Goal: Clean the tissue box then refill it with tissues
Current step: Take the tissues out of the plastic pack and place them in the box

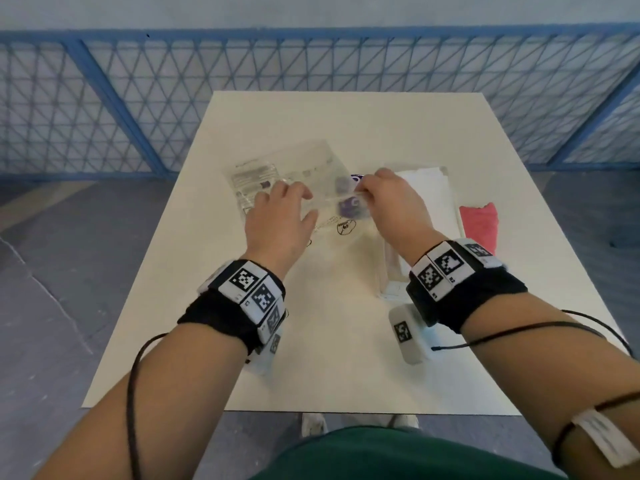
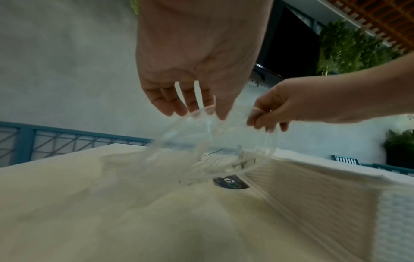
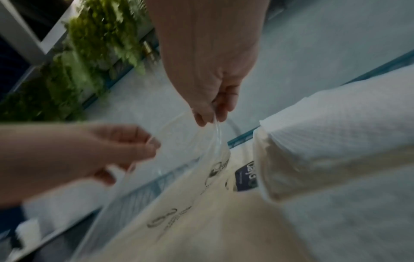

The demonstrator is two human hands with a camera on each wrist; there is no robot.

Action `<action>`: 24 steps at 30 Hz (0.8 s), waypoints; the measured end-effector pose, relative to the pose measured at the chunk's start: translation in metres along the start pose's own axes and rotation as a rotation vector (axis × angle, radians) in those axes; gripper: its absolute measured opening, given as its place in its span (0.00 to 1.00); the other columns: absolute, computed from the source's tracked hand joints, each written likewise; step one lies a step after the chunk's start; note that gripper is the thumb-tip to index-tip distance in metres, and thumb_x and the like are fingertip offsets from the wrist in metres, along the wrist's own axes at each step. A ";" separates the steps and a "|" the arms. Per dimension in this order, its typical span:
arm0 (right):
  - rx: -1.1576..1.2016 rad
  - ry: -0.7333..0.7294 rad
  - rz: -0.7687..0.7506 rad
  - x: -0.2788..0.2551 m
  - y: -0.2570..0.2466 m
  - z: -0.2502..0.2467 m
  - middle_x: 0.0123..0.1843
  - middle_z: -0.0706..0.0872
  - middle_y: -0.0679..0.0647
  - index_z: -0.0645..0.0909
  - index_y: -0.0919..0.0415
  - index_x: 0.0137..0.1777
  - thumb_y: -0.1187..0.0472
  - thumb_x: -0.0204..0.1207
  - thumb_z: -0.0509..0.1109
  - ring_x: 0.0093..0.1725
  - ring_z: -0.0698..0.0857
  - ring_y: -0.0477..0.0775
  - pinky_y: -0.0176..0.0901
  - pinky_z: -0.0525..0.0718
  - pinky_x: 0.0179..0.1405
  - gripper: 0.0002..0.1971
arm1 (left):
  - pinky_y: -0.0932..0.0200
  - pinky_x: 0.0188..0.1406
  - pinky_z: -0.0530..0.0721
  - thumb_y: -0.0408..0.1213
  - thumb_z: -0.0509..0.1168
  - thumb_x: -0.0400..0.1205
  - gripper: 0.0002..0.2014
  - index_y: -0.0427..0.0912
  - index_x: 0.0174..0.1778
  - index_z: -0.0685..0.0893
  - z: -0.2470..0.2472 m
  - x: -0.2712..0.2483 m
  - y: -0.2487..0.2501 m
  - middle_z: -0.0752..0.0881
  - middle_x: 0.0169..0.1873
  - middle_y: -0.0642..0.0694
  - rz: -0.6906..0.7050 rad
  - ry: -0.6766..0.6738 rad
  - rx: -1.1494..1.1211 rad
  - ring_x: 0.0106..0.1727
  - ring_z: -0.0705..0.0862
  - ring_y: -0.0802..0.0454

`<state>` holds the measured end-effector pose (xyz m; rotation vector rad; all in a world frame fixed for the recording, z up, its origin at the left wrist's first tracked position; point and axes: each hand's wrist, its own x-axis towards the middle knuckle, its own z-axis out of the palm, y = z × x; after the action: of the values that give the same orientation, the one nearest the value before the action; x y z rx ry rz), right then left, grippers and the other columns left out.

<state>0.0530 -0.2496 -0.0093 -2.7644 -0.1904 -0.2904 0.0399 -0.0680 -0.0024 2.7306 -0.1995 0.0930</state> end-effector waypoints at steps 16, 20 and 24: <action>-0.007 0.249 0.237 -0.009 -0.008 -0.038 0.76 0.69 0.56 0.73 0.50 0.72 0.67 0.70 0.61 0.74 0.66 0.62 0.57 0.64 0.72 0.28 | 0.61 0.45 0.78 0.33 0.64 0.84 0.04 0.39 0.48 0.83 0.002 -0.012 -0.045 0.79 0.41 0.51 0.191 0.156 -0.361 0.44 0.80 0.49; -0.086 0.174 -0.232 -0.024 -0.047 -0.011 0.73 0.75 0.48 0.80 0.44 0.65 0.48 0.77 0.63 0.73 0.71 0.56 0.59 0.58 0.76 0.17 | 0.71 0.45 0.73 0.37 0.61 0.86 0.09 0.38 0.52 0.85 0.001 -0.012 -0.035 0.80 0.43 0.50 0.310 0.187 -0.393 0.42 0.76 0.57; -0.116 0.322 -0.322 -0.025 -0.053 0.005 0.60 0.86 0.46 0.86 0.47 0.52 0.44 0.80 0.62 0.60 0.83 0.57 0.52 0.65 0.67 0.13 | 0.69 0.46 0.73 0.38 0.57 0.87 0.11 0.37 0.53 0.84 0.001 -0.015 -0.035 0.83 0.46 0.44 0.375 0.180 -0.358 0.45 0.77 0.54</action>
<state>0.0207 -0.2011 -0.0020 -2.7415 -0.5499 -0.8454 0.0303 -0.0349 -0.0183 2.2858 -0.6109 0.3686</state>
